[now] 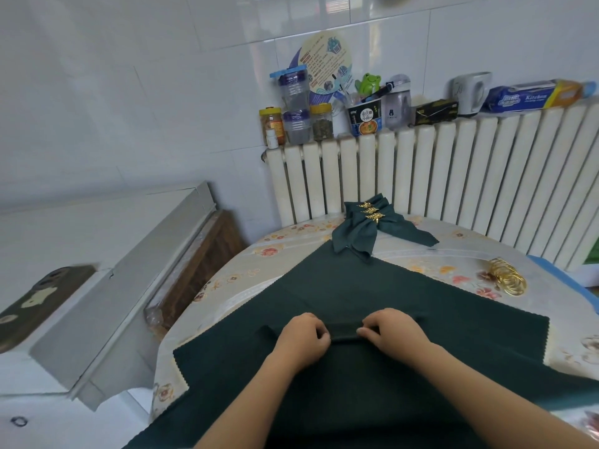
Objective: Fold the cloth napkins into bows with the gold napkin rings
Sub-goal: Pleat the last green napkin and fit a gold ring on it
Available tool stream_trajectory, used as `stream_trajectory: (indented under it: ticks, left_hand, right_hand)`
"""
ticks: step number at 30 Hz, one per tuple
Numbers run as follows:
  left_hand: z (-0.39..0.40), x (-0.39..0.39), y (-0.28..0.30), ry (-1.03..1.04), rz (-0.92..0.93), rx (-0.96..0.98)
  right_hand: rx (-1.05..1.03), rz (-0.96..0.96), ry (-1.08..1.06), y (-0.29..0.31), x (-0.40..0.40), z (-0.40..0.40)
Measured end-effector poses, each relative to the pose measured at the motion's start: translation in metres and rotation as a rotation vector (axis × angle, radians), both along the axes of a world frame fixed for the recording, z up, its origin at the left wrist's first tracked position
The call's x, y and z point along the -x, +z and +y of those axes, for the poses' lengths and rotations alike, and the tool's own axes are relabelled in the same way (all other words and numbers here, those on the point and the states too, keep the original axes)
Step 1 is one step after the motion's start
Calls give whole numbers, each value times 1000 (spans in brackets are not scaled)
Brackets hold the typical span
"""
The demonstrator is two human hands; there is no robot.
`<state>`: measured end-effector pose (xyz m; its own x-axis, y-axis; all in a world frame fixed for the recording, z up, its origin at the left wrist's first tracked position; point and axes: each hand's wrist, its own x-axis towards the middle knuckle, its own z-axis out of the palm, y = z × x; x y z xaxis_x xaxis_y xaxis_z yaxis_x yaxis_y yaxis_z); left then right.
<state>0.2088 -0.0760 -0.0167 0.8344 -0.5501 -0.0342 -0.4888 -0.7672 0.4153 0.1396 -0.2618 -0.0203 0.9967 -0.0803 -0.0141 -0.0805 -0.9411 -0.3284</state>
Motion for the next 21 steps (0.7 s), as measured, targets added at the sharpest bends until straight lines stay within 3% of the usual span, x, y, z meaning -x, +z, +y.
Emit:
stream_trajectory:
  ticks: [8,11,16,21]
  left_hand:
    - [-10,-7,6,140,158,-30]
    - [-20,-12,12,139,186,-163]
    - [-35,-18,21,53,62,-437]
    - [-31,-25,18,94,121,-364]
  right_hand:
    - [32,62,-90,8,-10,11]
    - [73,101,-53,11,-16,12]
    - [257,120,-6,9,-25,16]
    - [205,202,-43,9,-31,10]
